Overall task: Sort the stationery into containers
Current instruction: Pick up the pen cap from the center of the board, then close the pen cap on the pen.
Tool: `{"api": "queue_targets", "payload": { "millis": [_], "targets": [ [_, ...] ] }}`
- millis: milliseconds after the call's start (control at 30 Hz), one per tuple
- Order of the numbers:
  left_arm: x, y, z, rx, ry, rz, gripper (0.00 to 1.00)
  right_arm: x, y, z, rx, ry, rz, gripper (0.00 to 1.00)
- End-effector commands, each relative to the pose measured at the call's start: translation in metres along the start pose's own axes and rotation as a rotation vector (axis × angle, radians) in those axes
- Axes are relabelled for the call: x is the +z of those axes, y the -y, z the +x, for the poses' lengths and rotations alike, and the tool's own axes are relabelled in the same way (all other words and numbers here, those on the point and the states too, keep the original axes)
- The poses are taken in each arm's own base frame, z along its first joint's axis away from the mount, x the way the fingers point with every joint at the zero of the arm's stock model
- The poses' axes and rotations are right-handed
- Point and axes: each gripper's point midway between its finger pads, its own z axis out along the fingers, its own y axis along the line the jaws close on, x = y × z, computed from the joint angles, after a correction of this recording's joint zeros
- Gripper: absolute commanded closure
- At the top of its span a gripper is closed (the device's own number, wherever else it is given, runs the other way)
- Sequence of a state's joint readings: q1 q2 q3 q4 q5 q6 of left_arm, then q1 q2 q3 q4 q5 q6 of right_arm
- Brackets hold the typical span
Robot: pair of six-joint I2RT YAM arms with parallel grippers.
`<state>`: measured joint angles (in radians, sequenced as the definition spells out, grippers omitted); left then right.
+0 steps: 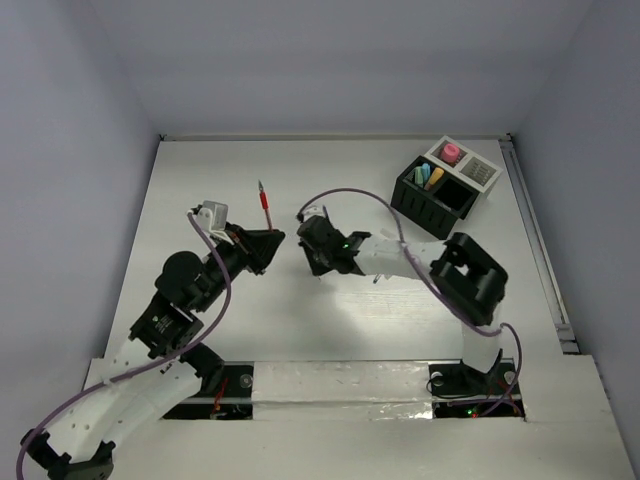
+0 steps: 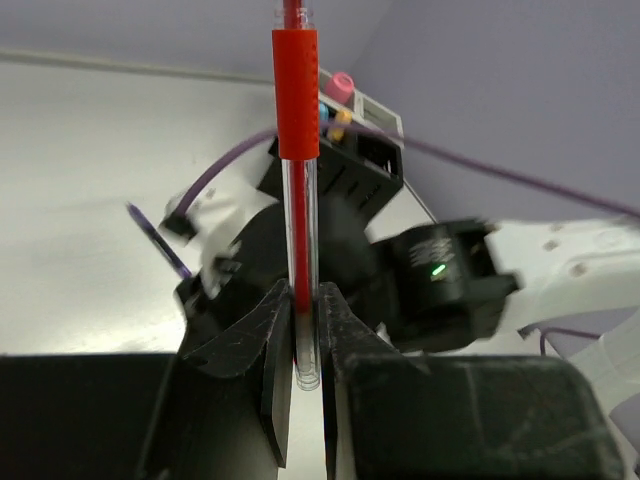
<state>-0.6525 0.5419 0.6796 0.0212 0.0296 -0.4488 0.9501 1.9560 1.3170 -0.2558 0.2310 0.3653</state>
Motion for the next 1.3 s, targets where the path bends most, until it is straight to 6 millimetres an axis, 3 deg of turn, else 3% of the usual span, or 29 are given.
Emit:
{"api": "queue_targets", "payload": {
  "millis": [0,33,67,100,133,167,200,233,300,467,633,867,1267],
  "targets": [
    [0.009,0.015,0.009,-0.07,0.005,0.108,1.0,-0.061,0.005,-0.075,0.165,0.262,-0.113,1.0],
    [0.011,0.012,0.024,-0.083,-0.024,0.121,1.0,-0.067,0.011,-0.075,0.187,0.296,-0.124,1.0],
    [0.012,0.024,0.024,-0.091,-0.016,0.195,1.0,-0.076,0.02,-0.08,0.213,0.327,-0.125,1.0],
    [0.015,0.025,0.034,-0.121,-0.04,0.214,1.0,-0.103,0.023,-0.101,0.253,0.415,-0.152,1.0],
    [0.017,0.027,0.041,-0.135,-0.052,0.237,1.0,-0.114,0.028,-0.113,0.281,0.471,-0.158,1.0],
    [0.018,0.031,0.049,-0.145,-0.062,0.286,1.0,-0.119,0.041,-0.113,0.307,0.502,-0.13,1.0],
    [0.021,0.031,0.058,-0.172,-0.085,0.297,1.0,-0.129,0.043,-0.119,0.331,0.539,-0.137,1.0],
    [0.021,0.031,0.07,-0.186,-0.105,0.315,1.0,-0.153,0.048,-0.137,0.366,0.628,-0.159,1.0],
    [0.023,0.04,0.076,-0.211,-0.111,0.373,1.0,-0.169,0.052,-0.143,0.404,0.705,-0.174,1.0],
    [0.028,0.049,0.088,-0.235,-0.136,0.416,1.0,-0.231,0.046,-0.182,0.48,0.927,-0.319,1.0],
    [0.037,0.051,0.1,-0.235,-0.172,0.418,1.0,-0.27,0.039,-0.198,0.514,1.075,-0.449,1.0],
    [0.044,0.056,0.1,-0.222,-0.181,0.433,1.0,-0.293,0.026,-0.204,0.498,1.122,-0.562,1.0],
    [0.046,0.055,0.094,-0.199,-0.173,0.416,1.0,-0.276,0.016,-0.199,0.478,1.065,-0.586,1.0]
  ]
}}
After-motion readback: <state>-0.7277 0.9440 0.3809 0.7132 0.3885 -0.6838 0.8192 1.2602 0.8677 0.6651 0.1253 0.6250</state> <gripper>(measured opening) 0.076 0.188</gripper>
